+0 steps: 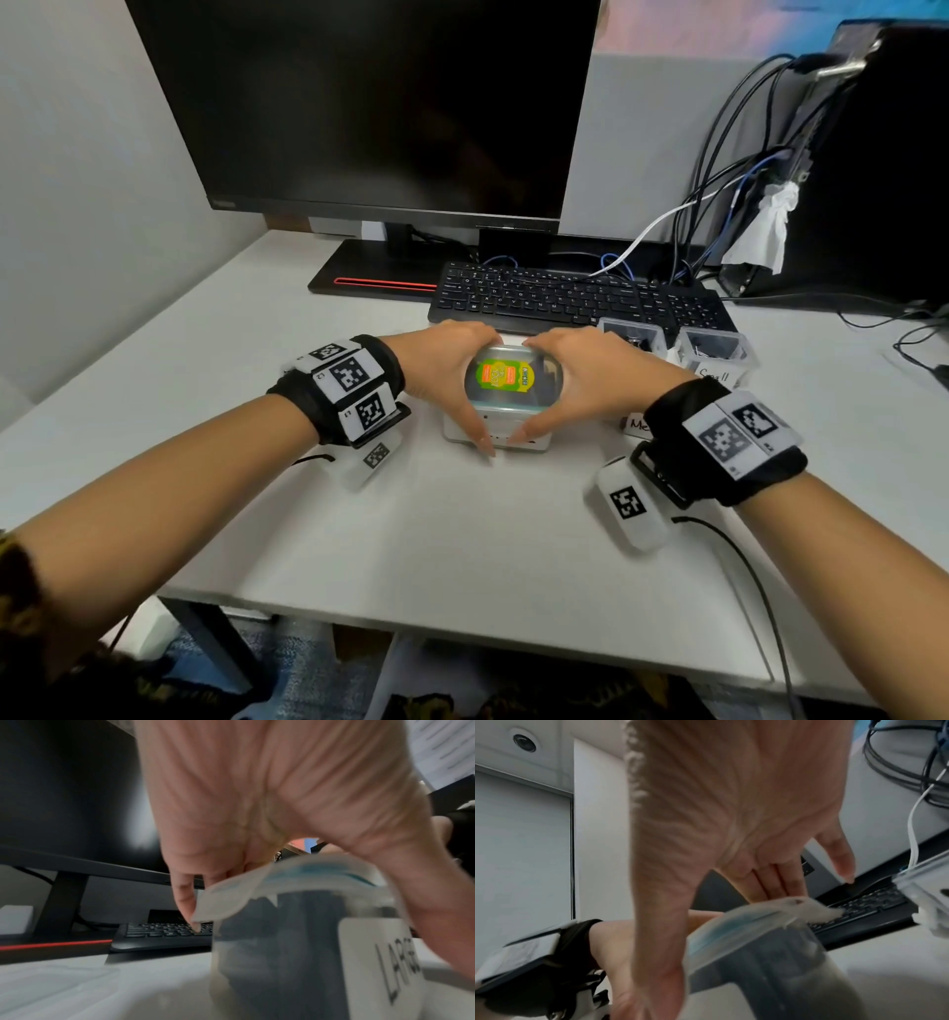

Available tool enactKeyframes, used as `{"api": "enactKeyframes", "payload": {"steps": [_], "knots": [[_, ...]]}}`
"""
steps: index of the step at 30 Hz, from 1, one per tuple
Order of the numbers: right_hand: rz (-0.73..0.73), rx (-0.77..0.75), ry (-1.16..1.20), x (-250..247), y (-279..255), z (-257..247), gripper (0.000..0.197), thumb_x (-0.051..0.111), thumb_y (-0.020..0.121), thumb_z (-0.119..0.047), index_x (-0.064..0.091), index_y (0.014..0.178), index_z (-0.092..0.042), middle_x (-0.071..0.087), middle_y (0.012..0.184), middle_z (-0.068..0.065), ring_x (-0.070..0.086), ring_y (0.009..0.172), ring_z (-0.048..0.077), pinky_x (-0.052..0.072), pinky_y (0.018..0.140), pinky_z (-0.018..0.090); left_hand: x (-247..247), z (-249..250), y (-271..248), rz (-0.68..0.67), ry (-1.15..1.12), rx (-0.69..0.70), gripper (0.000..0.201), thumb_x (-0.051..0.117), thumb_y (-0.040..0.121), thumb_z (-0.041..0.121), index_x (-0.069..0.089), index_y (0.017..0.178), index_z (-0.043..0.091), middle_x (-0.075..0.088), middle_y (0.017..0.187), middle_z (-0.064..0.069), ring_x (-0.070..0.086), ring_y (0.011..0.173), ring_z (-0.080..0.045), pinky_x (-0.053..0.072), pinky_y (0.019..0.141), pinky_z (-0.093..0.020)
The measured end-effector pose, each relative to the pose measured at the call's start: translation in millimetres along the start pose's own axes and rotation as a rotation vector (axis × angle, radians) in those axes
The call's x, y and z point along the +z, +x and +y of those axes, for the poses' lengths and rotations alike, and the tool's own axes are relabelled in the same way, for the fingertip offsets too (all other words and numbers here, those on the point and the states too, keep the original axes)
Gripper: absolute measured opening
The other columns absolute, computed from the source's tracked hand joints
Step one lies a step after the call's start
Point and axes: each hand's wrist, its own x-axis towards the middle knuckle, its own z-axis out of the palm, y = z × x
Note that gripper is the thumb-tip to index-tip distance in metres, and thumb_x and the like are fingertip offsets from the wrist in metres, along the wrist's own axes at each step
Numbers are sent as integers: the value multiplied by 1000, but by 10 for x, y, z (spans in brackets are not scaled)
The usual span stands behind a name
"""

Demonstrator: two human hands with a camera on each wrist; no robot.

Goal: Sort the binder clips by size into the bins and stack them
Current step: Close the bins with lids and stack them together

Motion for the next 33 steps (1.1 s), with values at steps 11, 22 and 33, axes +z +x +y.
{"api": "enactKeyframes", "payload": {"steps": [11,22,33], "knots": [[21,20,-67,-24,72,-108,66,75,54,-67,50,98,-23,58,92,-8,55,83,17,36,74,35,11,67,24,27,192,-40,73,80,56,62,47,108,23,54,100,9,53,88,-14,42,84,-33],[13,255,69,-80,-105,-120,81,56,76,-73,50,122,-6,52,114,12,52,107,28,41,77,34,-179,28,-118,11,54,-239,80,55,81,67,51,125,1,57,123,-11,54,112,-29,47,94,-40],[162,311,365,72,-151,-262,38,51,98,-38,37,72,-15,44,75,2,45,71,21,29,52,29,-141,107,-104,259,-164,-380,25,56,95,30,57,96,5,63,99,-16,66,88,-32,54,79,-38]]}}
